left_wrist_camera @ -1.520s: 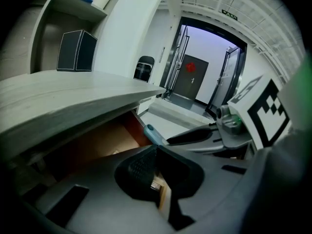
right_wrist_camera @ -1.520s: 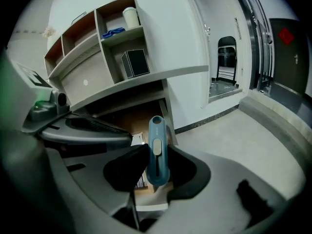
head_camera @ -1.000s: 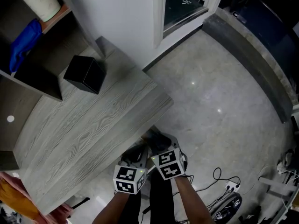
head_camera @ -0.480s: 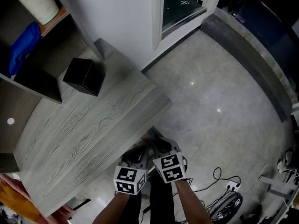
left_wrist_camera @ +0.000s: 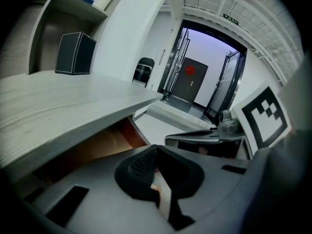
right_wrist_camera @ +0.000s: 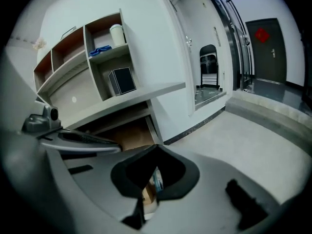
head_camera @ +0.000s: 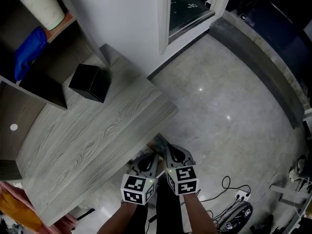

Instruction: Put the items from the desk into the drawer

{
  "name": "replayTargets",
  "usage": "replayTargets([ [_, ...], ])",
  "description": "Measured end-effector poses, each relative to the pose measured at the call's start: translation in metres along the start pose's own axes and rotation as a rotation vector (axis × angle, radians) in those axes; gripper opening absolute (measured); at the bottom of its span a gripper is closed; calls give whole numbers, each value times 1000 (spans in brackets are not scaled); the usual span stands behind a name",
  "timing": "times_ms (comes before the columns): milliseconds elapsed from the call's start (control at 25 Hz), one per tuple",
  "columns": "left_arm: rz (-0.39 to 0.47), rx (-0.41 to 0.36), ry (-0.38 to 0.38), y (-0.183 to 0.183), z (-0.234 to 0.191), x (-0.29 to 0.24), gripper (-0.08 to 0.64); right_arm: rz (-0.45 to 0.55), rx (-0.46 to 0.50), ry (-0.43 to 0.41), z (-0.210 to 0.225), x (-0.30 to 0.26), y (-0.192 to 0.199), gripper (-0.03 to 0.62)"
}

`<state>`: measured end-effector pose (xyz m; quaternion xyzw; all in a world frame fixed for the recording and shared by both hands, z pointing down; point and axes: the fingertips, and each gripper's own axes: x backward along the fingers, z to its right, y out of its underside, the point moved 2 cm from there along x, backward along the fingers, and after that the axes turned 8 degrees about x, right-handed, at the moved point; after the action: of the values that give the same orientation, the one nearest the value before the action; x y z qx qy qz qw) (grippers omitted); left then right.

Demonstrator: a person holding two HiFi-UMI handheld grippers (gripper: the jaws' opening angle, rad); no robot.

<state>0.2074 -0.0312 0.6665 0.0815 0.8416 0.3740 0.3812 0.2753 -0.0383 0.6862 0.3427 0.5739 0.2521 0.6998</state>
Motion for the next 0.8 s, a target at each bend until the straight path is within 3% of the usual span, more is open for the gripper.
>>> replayTargets([
  [800,86,-34,39,-86,55,64,9,160,-23,106,4,98,-106,11],
])
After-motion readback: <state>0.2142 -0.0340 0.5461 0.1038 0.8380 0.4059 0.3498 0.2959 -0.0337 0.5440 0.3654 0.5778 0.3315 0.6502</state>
